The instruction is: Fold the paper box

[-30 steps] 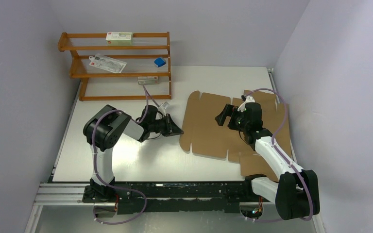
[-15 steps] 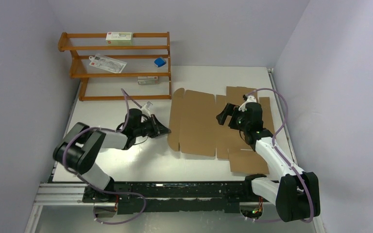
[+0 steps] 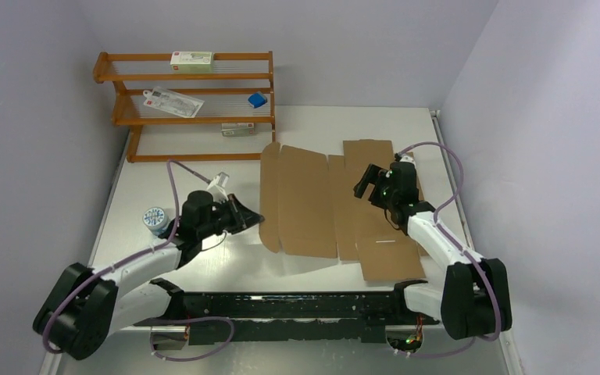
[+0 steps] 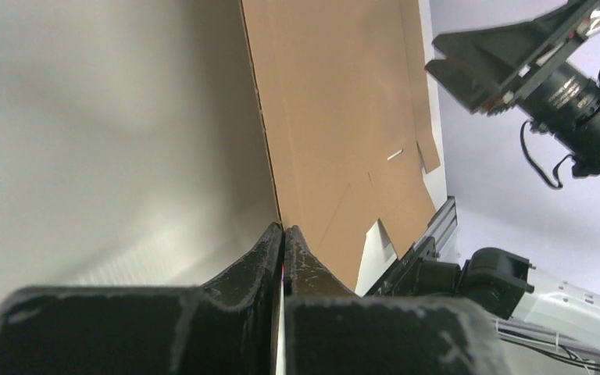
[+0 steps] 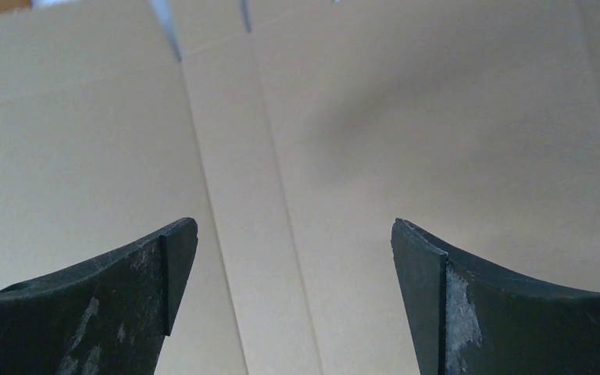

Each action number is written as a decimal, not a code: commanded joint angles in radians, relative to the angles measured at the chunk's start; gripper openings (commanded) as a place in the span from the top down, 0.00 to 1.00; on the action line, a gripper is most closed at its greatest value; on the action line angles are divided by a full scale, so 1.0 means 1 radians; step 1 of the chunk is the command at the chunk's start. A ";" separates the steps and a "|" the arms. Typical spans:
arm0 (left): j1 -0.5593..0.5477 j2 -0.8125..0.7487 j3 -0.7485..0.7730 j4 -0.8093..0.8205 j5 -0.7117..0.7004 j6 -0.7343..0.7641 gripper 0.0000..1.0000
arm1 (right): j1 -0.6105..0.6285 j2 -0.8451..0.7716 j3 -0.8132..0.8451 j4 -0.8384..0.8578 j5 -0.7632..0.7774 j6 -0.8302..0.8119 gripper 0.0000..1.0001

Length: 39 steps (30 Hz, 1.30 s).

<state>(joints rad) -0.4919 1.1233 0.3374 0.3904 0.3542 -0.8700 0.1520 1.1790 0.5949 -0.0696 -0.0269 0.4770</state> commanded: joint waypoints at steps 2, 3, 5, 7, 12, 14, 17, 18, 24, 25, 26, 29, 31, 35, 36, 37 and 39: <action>-0.049 -0.132 -0.078 -0.101 -0.074 -0.057 0.94 | 0.003 0.064 0.066 -0.003 0.090 0.031 0.00; -0.059 -0.156 -0.086 -0.125 -0.085 -0.059 0.94 | 0.003 0.079 0.065 0.011 0.089 0.036 0.00; -0.081 -0.221 -0.101 -0.177 -0.102 -0.064 0.93 | 0.002 0.109 0.066 0.037 0.076 0.043 0.00; -0.096 -0.264 -0.115 -0.224 -0.117 -0.065 0.92 | 0.003 0.143 0.066 0.062 0.066 0.051 0.00; -0.110 -0.335 -0.147 -0.297 -0.097 -0.057 0.90 | 0.004 0.269 0.101 0.166 0.034 0.058 0.00; -0.113 -0.351 -0.159 -0.311 -0.089 -0.050 0.90 | 0.006 0.326 0.119 0.222 0.032 0.068 0.00; -0.117 -0.370 -0.169 -0.327 -0.071 -0.038 0.86 | 0.020 0.432 0.175 0.270 0.004 0.079 0.00; -0.119 -0.378 -0.167 -0.343 -0.068 -0.031 0.83 | 0.027 0.465 0.206 0.280 0.001 0.081 0.00; -0.126 -0.490 -0.101 -0.558 -0.109 0.088 0.59 | 0.072 0.611 0.337 0.306 -0.076 0.044 0.00; -0.126 -0.508 -0.076 -0.610 -0.135 0.122 0.54 | 0.075 0.620 0.353 0.300 -0.096 0.038 0.01; -0.126 -0.519 -0.043 -0.663 -0.177 0.155 0.48 | 0.076 0.617 0.361 0.289 -0.099 0.034 0.01; -0.128 -0.504 0.017 -0.653 -0.223 0.194 0.34 | 0.076 0.547 0.336 0.267 -0.061 0.016 0.01; -0.127 -0.426 0.080 -0.628 -0.240 0.224 0.31 | 0.075 0.490 0.329 0.195 0.011 -0.003 0.00; -0.127 -0.168 0.241 -0.590 -0.260 0.350 0.32 | 0.074 0.369 0.298 0.021 0.189 0.006 0.00; -0.127 -0.100 0.298 -0.579 -0.265 0.390 0.32 | 0.072 0.329 0.286 -0.032 0.231 0.012 0.00; -0.127 -0.040 0.338 -0.565 -0.265 0.417 0.31 | 0.071 0.300 0.273 -0.069 0.270 0.020 0.00; -0.127 0.075 0.411 -0.535 -0.263 0.461 0.32 | 0.066 0.246 0.251 -0.155 0.351 0.047 0.00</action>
<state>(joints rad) -0.6132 1.0435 0.6289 -0.1997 0.1230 -0.5583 0.2287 1.5208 0.8928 -0.0086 0.1085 0.4946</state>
